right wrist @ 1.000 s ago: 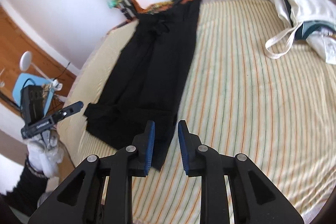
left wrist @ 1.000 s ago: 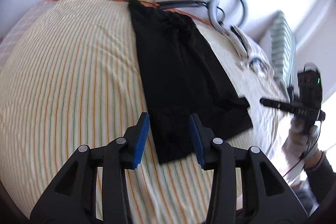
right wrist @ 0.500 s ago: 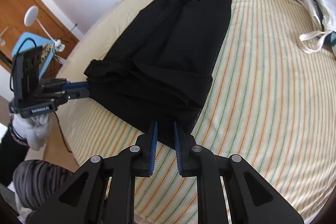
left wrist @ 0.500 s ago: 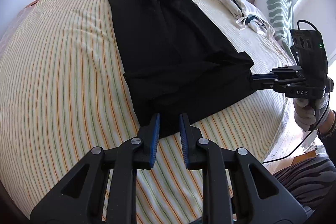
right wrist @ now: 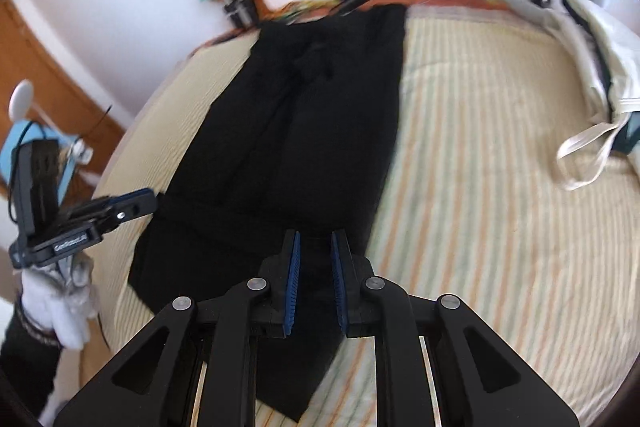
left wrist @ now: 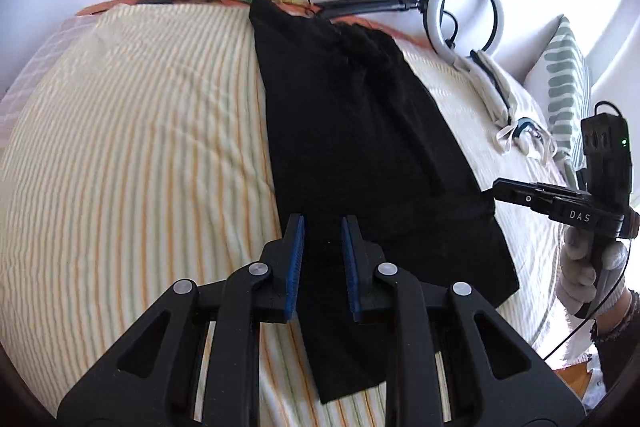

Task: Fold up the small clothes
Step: 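Lift the hem with the right gripper and fold it toward the collar, then move both grippers to the collar end of the folded black shirt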

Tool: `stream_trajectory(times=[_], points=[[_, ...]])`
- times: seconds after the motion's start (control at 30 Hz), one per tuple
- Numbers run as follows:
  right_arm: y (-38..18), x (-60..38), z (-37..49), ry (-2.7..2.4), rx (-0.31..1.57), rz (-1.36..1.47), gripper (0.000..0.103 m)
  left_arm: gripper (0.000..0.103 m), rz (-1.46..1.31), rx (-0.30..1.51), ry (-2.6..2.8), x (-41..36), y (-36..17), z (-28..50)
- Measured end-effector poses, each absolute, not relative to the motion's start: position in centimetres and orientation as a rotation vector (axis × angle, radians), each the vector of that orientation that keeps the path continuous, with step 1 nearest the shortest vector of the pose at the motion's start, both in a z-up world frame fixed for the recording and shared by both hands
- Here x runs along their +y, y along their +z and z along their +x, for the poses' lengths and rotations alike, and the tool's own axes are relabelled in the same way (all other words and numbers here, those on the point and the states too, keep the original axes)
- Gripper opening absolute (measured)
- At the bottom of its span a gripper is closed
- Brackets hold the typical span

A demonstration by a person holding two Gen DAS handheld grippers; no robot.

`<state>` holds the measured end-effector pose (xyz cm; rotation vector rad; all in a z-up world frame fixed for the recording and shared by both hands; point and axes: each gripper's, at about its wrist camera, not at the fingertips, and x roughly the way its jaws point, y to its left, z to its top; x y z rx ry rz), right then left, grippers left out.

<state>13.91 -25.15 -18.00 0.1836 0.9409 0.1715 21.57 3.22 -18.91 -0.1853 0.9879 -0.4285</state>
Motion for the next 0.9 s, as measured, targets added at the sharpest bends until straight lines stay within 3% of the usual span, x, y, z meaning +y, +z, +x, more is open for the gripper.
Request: stream_trajectory(times=[0.1,0.17,0.2,0.63,0.83,0.9], points=[[-17.9,-26.1,11.8,0.179,0.945,0.203,0.018,0.019,-0.181,0.991,-0.431,4.5,-18.8,20.3],[-18.2,-26.7,9.9,0.182,0.948,0.236,0.031,0.019,-0.203,1.012,-0.444,5.6,-19.2,18.8],[-18.4,-26.9,8.7,0.19,0.951,0.258,0.031,0.019,-0.214,1.025,-0.45,5.7,-19.4,18.2],[-21.1,-27.0,3.8,0.244,0.955,0.413,0.036,0.019,-0.247,1.085,-0.525,4.7,-21.5,14.1],[-21.2,-25.3,4.4,0.235,0.949,0.295,0.036,0.018,-0.233,1.073,-0.535,4.4,-21.8,14.4],[-21.2,-25.0,4.6,0.242,0.953,0.277,0.028,0.005,-0.213,1.073,-0.534,4.2,-21.8,14.5]])
